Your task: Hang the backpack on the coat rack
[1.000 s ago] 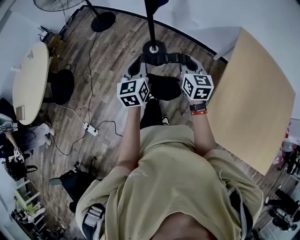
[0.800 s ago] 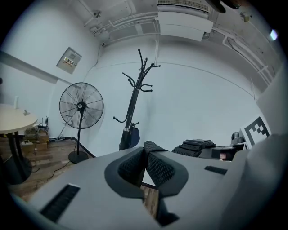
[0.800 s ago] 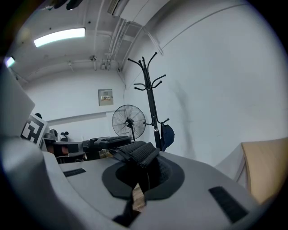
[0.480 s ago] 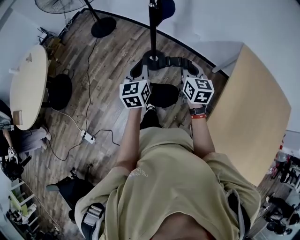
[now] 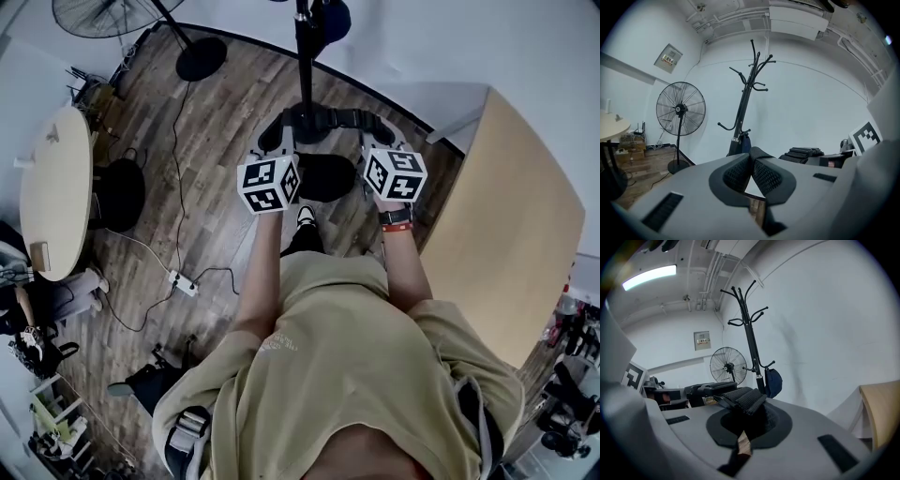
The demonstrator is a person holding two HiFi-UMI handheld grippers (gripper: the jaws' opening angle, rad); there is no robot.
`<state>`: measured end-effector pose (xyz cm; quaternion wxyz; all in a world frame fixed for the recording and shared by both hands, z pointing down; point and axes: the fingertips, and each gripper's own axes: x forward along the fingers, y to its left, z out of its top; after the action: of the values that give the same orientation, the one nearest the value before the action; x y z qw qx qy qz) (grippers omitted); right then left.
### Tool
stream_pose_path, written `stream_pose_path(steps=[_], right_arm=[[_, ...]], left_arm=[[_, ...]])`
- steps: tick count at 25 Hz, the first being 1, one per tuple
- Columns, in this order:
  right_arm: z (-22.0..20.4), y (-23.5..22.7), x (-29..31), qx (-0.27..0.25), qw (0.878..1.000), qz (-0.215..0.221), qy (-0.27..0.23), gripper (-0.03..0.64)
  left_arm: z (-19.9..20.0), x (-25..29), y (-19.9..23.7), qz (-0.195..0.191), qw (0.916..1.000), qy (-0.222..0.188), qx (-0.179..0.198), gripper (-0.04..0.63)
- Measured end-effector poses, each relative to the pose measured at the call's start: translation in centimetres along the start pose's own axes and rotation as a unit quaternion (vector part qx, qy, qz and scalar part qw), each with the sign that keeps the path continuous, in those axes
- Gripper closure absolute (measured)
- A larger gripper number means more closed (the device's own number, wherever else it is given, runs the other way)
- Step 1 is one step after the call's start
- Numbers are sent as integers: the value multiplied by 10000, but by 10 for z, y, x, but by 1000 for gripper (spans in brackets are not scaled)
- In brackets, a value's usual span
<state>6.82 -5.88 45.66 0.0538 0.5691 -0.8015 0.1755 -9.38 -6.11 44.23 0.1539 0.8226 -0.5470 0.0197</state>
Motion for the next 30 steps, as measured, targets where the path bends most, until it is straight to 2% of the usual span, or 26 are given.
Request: stream_pose_path(steps=[14,22,25,30], right_arm=[[8,1,93,53,9999,8,145,603],[34,-6,118,-7,9998,-161,94,603],[42,-19,121,-19,9999,-92,88,603],[63,-35,143,30,9996,261,41,603]], left_arm=[[7,75,45,-153,9998,140,42,569],[39,111,50,-413,9991,15,93,569],[44,123,41,-367,9993,3,122,569],[59,149,38,-101,9999,-72,86,569]])
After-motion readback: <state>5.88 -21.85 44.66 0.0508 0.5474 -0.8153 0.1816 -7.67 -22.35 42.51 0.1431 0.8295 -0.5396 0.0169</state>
